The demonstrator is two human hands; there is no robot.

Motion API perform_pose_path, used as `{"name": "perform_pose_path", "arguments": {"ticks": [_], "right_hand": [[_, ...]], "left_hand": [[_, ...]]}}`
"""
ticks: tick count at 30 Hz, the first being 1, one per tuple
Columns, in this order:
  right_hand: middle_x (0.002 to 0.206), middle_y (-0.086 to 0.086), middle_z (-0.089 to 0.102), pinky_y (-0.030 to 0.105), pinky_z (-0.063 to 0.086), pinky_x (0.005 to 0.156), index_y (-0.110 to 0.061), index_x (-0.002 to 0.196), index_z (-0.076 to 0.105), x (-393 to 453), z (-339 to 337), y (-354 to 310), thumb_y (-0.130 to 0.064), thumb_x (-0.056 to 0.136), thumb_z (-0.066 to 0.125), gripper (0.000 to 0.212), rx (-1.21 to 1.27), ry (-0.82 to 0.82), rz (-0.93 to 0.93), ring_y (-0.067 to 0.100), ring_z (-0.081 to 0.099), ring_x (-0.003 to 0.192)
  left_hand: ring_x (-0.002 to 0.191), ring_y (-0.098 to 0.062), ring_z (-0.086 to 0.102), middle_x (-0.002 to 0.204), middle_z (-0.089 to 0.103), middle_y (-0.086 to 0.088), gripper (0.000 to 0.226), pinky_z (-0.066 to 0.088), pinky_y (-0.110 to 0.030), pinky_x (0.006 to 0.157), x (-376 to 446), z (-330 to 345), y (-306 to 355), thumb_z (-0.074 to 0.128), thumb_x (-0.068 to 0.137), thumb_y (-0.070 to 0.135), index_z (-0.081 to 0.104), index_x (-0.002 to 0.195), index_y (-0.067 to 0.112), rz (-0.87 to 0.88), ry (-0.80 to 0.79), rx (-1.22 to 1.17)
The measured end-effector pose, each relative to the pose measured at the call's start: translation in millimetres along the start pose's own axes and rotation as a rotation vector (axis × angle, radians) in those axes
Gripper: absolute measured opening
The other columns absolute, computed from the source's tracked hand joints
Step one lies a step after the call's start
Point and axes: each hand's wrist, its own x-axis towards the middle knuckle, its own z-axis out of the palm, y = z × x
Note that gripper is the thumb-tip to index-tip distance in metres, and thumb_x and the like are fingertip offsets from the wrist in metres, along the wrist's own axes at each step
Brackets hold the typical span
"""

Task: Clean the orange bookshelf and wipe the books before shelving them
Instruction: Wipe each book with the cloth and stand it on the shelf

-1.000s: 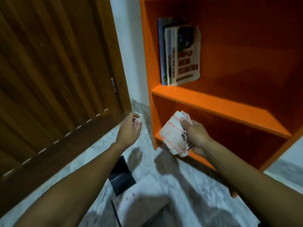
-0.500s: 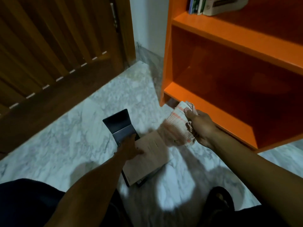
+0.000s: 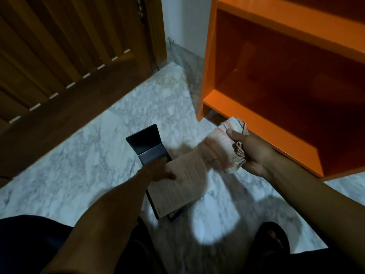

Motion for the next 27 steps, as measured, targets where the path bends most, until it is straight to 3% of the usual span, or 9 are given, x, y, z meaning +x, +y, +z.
{"name": "perform_pose_path", "arguments": {"ticks": [1, 3, 7, 14, 18, 21, 23, 25, 27], "right_hand": [[0.107, 0.021, 0.073, 0.048, 0.062, 0.074, -0.002, 0.125, 0.059, -2.5, 1.0, -1.6, -0.009, 0.099, 0.054, 0.027, 0.039, -0.021, 0.033, 0.033, 0.074, 0.091], [0.105, 0.022, 0.073, 0.048, 0.062, 0.066, -0.001, 0.12, 0.06, -10.1, 4.0, -5.8, -0.007, 0.099, 0.052, 0.023, 0.082, -0.054, 0.062, 0.034, 0.075, 0.085], [0.109, 0.024, 0.071, 0.052, 0.061, 0.066, 0.002, 0.12, 0.058, -25.5, 8.8, -15.1, -0.009, 0.1, 0.051, 0.024, 0.122, -0.072, 0.056, 0.034, 0.075, 0.082], [0.114, 0.025, 0.07, 0.06, 0.052, 0.093, -0.001, 0.114, 0.062, -49.8, 10.7, -50.2, -0.002, 0.095, 0.058, 0.019, 0.086, 0.012, -0.099, 0.041, 0.068, 0.104], [0.114, 0.018, 0.07, 0.067, 0.05, 0.09, -0.016, 0.107, 0.064, -59.4, 17.8, -71.0, -0.008, 0.099, 0.054, 0.015, 0.066, 0.091, -0.323, 0.041, 0.068, 0.102], [0.119, 0.013, 0.068, 0.061, 0.053, 0.09, -0.017, 0.122, 0.06, -74.7, 27.7, -89.1, -0.011, 0.101, 0.052, 0.022, 0.049, 0.159, -0.49, 0.036, 0.067, 0.104], [0.12, 0.012, 0.068, 0.06, 0.054, 0.09, -0.015, 0.127, 0.059, -85.2, 31.5, -100.5, -0.013, 0.102, 0.051, 0.026, 0.011, 0.19, -0.58, 0.035, 0.067, 0.104], [0.113, 0.012, 0.07, 0.062, 0.057, 0.077, -0.017, 0.123, 0.062, -92.9, 32.3, -111.5, -0.018, 0.104, 0.049, 0.023, -0.07, 0.21, -0.665, 0.037, 0.07, 0.095], [0.105, 0.007, 0.071, 0.054, 0.06, 0.063, -0.021, 0.119, 0.062, -96.7, 31.0, -122.0, -0.022, 0.104, 0.047, 0.021, -0.15, 0.229, -0.752, 0.034, 0.071, 0.088]], "left_hand": [[0.126, -0.027, 0.053, 0.143, 0.053, -0.005, 0.08, 0.045, -0.035, 0.098, -2.6, -7.3, 3.8, 0.076, 0.078, 0.057, 0.046, 0.141, 0.019, 0.043, -0.006, -0.005], [0.123, -0.026, 0.056, 0.14, 0.056, -0.003, 0.069, 0.046, -0.039, 0.101, -9.8, -20.8, 11.2, 0.072, 0.081, 0.059, 0.051, 0.137, 0.023, 0.111, -0.028, 0.008], [0.093, -0.023, 0.064, 0.102, 0.066, -0.002, 0.036, 0.053, -0.039, 0.083, -30.9, -45.4, 37.0, 0.066, 0.087, 0.055, 0.056, 0.109, 0.028, 0.199, -0.029, -0.003], [0.077, -0.015, 0.064, 0.083, 0.068, 0.008, 0.023, 0.05, -0.037, 0.071, -88.6, -123.7, 78.6, 0.055, 0.084, 0.058, 0.054, 0.092, 0.037, 0.303, 0.279, -0.095], [0.082, -0.019, 0.065, 0.09, 0.071, 0.003, 0.028, 0.05, -0.038, 0.075, -130.8, -176.6, 96.6, 0.052, 0.084, 0.055, 0.058, 0.099, 0.032, 0.314, 0.503, -0.296], [0.089, -0.019, 0.066, 0.101, 0.068, 0.002, 0.018, 0.052, -0.035, 0.072, -161.7, -205.7, 109.6, 0.057, 0.099, 0.039, 0.059, 0.109, 0.025, 0.326, 0.603, -0.504], [0.095, -0.021, 0.068, 0.109, 0.067, -0.001, 0.018, 0.057, -0.042, 0.08, -181.1, -217.3, 116.0, 0.054, 0.1, 0.039, 0.058, 0.112, 0.026, 0.294, 0.578, -0.669], [0.099, -0.025, 0.07, 0.114, 0.066, -0.006, 0.019, 0.056, -0.051, 0.091, -197.7, -224.8, 122.4, 0.052, 0.101, 0.041, 0.056, 0.112, 0.026, 0.279, 0.523, -0.814], [0.098, -0.024, 0.072, 0.117, 0.066, -0.008, 0.019, 0.055, -0.051, 0.092, -211.5, -228.9, 130.8, 0.051, 0.102, 0.037, 0.055, 0.116, 0.025, 0.299, 0.509, -0.913]]}}
